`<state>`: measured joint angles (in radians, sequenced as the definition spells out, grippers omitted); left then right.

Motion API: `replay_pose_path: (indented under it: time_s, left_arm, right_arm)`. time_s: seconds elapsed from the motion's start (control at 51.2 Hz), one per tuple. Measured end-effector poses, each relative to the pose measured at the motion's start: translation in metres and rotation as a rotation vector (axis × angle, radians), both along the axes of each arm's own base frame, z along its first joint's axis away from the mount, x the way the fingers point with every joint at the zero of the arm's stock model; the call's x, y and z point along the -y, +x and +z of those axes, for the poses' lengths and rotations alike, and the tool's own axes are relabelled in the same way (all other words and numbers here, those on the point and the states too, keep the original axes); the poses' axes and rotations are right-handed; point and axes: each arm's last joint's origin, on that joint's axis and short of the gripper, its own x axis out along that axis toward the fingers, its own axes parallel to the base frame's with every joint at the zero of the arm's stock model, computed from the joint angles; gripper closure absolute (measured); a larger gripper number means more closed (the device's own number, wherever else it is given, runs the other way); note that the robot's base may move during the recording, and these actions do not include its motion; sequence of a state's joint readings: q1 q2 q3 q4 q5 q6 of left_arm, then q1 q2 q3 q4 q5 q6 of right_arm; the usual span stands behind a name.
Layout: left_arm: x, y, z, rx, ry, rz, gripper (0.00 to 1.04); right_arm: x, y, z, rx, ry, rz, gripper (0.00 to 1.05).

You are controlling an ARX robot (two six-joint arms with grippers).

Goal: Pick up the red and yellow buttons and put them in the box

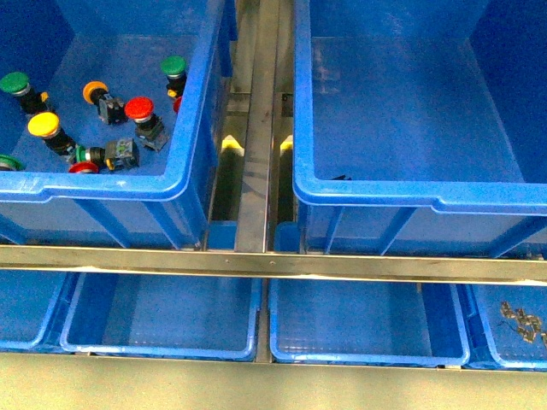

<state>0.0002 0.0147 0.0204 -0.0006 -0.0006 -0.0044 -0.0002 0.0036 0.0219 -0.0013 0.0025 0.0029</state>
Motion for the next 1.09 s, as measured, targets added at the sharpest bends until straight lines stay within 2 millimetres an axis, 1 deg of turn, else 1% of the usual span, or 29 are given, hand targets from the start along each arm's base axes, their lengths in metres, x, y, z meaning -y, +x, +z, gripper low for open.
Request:
replay_pose_path:
  time_s: [0.117, 0.137, 0.156, 0.176, 0.195, 0.215, 0.273, 0.332, 0.371, 0.469, 0.488, 0.566, 0.586, 0.644, 0.84, 0.976, 1.094]
  left_arm:
    - [0.000, 0.000, 0.000, -0.009, -0.008, 0.005, 0.08]
    - [-0.001, 0.001, -0.001, -0.092, -0.037, 0.039, 0.08]
    - [-0.002, 0.002, -0.001, -0.209, -0.088, 0.064, 0.08]
    - [-0.003, 0.004, 0.001, -0.283, -0.111, 0.077, 0.08]
    - [-0.006, 0.009, 0.005, -0.356, -0.150, 0.098, 0.08]
    - [-0.008, 0.013, 0.009, -0.385, -0.169, 0.100, 0.08]
    - [-0.016, 0.030, 0.020, -0.414, -0.193, 0.111, 0.08]
    - [-0.029, 0.059, 0.038, -0.397, -0.169, 0.071, 0.08]
    - [-0.036, 0.077, 0.045, -0.399, -0.144, 0.031, 0.08]
    - [-0.047, 0.116, 0.050, -0.423, -0.043, -0.050, 0.08]
    - [-0.048, 0.120, 0.049, -0.426, -0.030, -0.051, 0.08]
    - [-0.056, 0.153, 0.043, -0.442, 0.083, -0.088, 0.08]
    - [-0.056, 0.158, 0.042, -0.447, 0.096, -0.092, 0.08]
    - [-0.061, 0.183, 0.032, -0.475, 0.164, -0.120, 0.08]
    - [-0.067, 0.252, -0.004, -0.607, 0.197, -0.215, 0.08]
    - [-0.065, 0.288, -0.026, -0.668, 0.185, -0.272, 0.08]
    - [-0.060, 0.312, -0.034, -0.685, 0.183, -0.314, 0.08]
  right_arm:
    - [0.000, 0.000, 0.000, 0.000, 0.000, 0.000, 0.07]
    - [0.000, 0.000, 0.000, 0.000, 0.000, 0.000, 0.07]
    - [0.000, 0.000, 0.000, 0.000, 0.000, 0.000, 0.07]
    - [0.000, 0.000, 0.000, 0.000, 0.000, -0.001, 0.07]
    - [0.000, 0.000, 0.000, 0.000, 0.000, 0.000, 0.07]
    - [0.000, 0.000, 0.000, 0.000, 0.000, 0.001, 0.07]
    - [0.000, 0.000, 0.000, 0.000, 0.000, 0.002, 0.07]
    - [0.000, 0.000, 0.000, 0.000, 0.000, 0.002, 0.07]
    - [0.000, 0.000, 0.000, 0.000, 0.000, 0.002, 0.07]
    - [0.000, 0.000, 0.000, 0.000, 0.000, 0.002, 0.07]
    - [0.000, 0.000, 0.000, 0.000, 0.000, 0.002, 0.07]
    - [0.000, 0.000, 0.000, 0.000, 0.000, 0.002, 0.07]
    - [0.000, 0.000, 0.000, 0.000, 0.000, 0.002, 0.07]
    - [0.000, 0.000, 0.000, 0.000, 0.000, 0.002, 0.07]
    - [0.000, 0.000, 0.000, 0.000, 0.000, 0.002, 0.07]
    - [0.000, 0.000, 0.000, 0.000, 0.000, 0.002, 0.07]
    - [0.000, 0.000, 0.000, 0.000, 0.000, 0.002, 0.07]
